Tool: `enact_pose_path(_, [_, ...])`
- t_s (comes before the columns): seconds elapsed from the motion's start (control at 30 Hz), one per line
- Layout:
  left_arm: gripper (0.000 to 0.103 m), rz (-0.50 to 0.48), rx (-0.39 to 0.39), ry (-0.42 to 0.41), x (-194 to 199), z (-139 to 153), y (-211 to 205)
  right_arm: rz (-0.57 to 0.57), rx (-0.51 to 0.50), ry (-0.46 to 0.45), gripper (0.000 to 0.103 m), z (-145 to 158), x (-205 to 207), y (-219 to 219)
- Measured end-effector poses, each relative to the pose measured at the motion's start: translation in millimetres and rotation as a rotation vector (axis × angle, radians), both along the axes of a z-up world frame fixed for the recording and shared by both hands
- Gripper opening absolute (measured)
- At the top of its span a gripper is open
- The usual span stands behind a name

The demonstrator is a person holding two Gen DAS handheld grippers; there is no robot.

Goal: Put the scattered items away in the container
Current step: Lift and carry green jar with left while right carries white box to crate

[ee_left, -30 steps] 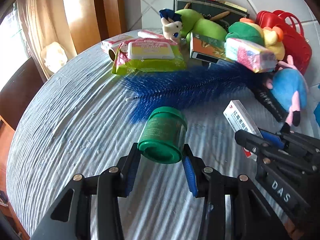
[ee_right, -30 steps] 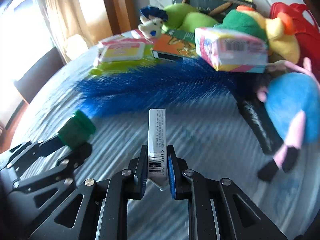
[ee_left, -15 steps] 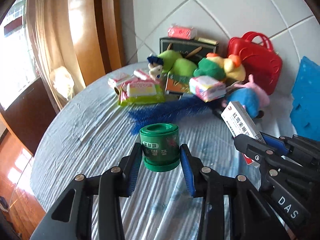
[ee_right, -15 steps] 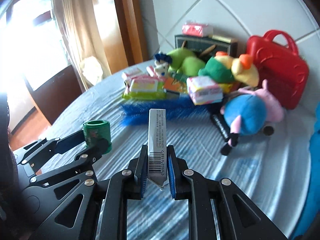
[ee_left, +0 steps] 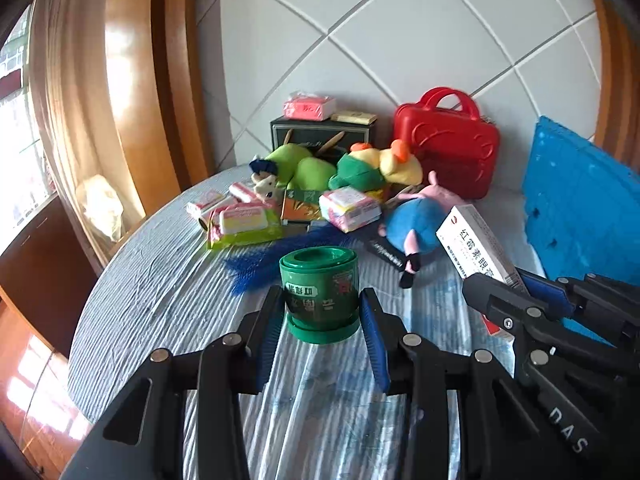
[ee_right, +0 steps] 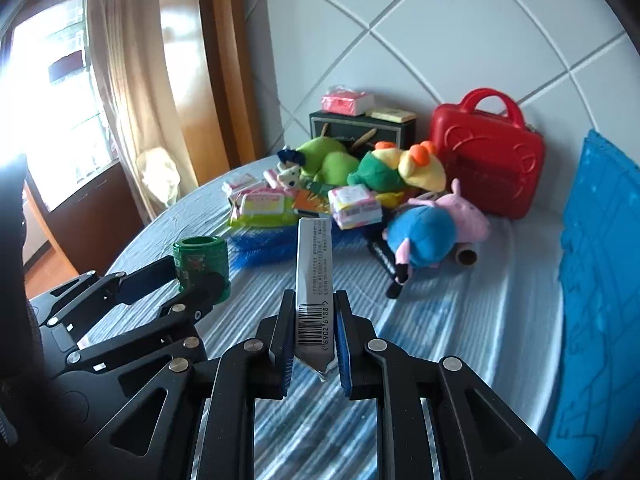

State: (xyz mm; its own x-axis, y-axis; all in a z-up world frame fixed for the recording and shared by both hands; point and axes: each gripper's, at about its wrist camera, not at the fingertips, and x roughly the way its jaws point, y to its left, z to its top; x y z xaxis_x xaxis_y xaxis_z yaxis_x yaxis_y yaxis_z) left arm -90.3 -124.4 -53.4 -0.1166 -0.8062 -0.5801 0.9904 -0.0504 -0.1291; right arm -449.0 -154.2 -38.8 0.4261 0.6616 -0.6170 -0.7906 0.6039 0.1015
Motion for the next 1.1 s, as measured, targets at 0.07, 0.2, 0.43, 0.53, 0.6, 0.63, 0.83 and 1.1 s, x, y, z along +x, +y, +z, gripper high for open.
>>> enact_pose_path(0.07, [0.038,-0.016,-0.019,0.001,-3,11,8,-0.020,0.011,-0.011,0.018,10,-2,-8])
enact_pose_path(0.2, [0.038,-0.047,-0.053,0.003,-9,30,21,-0.063,0.026,-0.047,0.018,33,-9,-26])
enact_pose_path(0.43, [0.038,-0.119,-0.117,0.026,-36,76,40,-0.126,0.044,-0.100,0.018,76,-15,-68])
enact_pose_path(0.53, [0.038,-0.151,-0.157,0.021,-57,98,47,-0.159,0.058,-0.128,0.018,97,-14,-96])
enact_pose_path(0.6, [0.038,-0.172,-0.182,0.031,-72,112,52,-0.186,0.064,-0.148,0.018,109,-10,-115])
enact_pose_path(0.63, [0.038,-0.186,-0.198,0.038,-83,121,55,-0.198,0.066,-0.155,0.018,115,-8,-126])
enact_pose_path(0.83, [0.038,-0.260,-0.291,0.066,-164,171,73,-0.267,0.080,-0.222,0.018,148,16,-208])
enact_pose_path(1.1, [0.038,-0.462,-0.197,0.075,-320,213,77,-0.346,0.003,-0.246,0.018,160,95,-343])
